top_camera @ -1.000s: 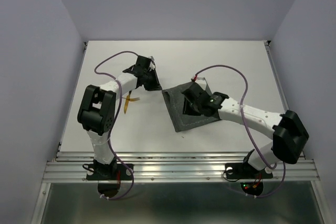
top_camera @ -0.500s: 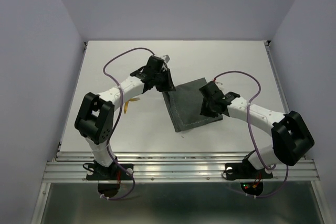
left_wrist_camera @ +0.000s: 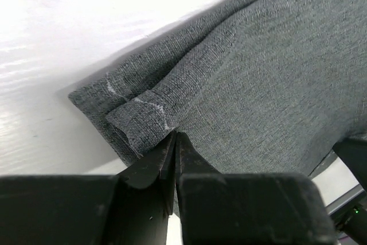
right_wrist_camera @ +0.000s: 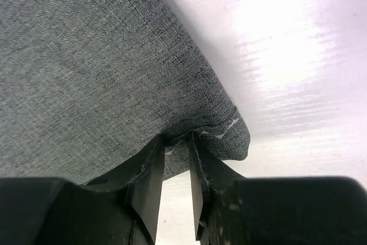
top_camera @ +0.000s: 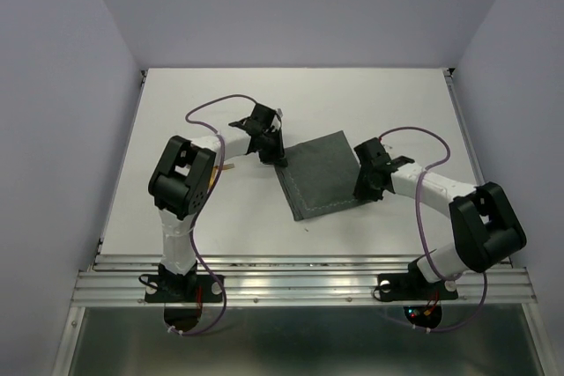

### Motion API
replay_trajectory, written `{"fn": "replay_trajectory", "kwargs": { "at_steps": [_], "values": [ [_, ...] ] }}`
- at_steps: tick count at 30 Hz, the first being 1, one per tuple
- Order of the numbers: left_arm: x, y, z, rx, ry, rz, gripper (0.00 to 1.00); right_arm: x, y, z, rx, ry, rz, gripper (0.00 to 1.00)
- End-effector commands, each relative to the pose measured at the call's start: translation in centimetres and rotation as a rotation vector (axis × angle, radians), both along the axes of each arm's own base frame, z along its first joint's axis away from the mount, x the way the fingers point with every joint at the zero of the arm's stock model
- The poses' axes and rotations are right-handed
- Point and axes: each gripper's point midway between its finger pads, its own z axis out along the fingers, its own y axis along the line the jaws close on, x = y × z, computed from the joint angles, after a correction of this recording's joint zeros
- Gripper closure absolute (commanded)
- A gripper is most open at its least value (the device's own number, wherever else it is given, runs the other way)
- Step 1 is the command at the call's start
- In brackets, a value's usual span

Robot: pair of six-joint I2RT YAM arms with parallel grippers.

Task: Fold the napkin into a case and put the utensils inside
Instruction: Smooth out the square-folded napkin at the center of the board.

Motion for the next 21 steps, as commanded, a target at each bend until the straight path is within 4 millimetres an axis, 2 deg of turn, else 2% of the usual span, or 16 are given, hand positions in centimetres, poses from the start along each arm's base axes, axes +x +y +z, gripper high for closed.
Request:
{"fn": "replay_trajectory", "kwargs": {
  "at_steps": [1,3,5,8,9,10,11,12,15,16,17,18,21],
  "values": [
    [1.7,1.0,1.6,0.011,-0.069,0.007,0.87,-0.6,-1.3,-0.6,-0.022,0.006,-0.003,0.71],
    [1.7,1.3,1.6,0.020,-0.067,0.005,0.87,-0.8,-1.4,-0.6,-0.026,0.020,-0.017,0.73],
    [1.7,1.4,1.7,0.027,-0.072,0.002,0.87,-0.5,-1.2,0.4,-0.013,0.004,-0.026,0.77],
    [1.6,1.7,2.0,0.034,-0.079,0.003,0.87,0.6,1.6,5.6,0.039,-0.151,0.023,0.74],
    [1.6,1.7,2.2,0.033,-0.081,0.005,0.87,1.0,3.3,7.6,0.092,-0.203,0.044,0.73],
    [1.7,1.5,2.4,0.029,-0.084,0.002,0.87,1.2,4.1,8.3,0.114,-0.214,0.058,0.73],
    [1.7,1.4,2.5,0.026,-0.085,0.001,0.87,1.2,4.8,8.5,0.130,-0.213,0.070,0.73],
    [1.7,1.3,2.8,0.017,-0.087,-0.002,0.87,1.0,6.5,8.8,0.160,-0.218,0.104,0.73],
    [1.7,1.2,3.1,0.010,-0.090,-0.006,0.87,1.0,9.9,7.9,0.189,-0.196,0.163,0.73],
    [1.7,1.1,3.3,0.006,-0.091,-0.005,0.87,1.1,11.5,7.9,0.222,-0.199,0.187,0.73],
    [1.6,1.2,3.4,0.006,-0.093,-0.006,0.87,0.3,13.3,7.6,0.232,-0.187,0.234,0.73],
    [1.6,1.2,3.5,0.006,-0.093,-0.005,0.87,0.6,14.9,7.2,0.243,-0.177,0.255,0.73],
    [1.6,1.3,3.4,0.012,-0.092,-0.007,0.87,0.4,17.8,6.1,0.266,-0.146,0.305,0.73]
  ]
}}
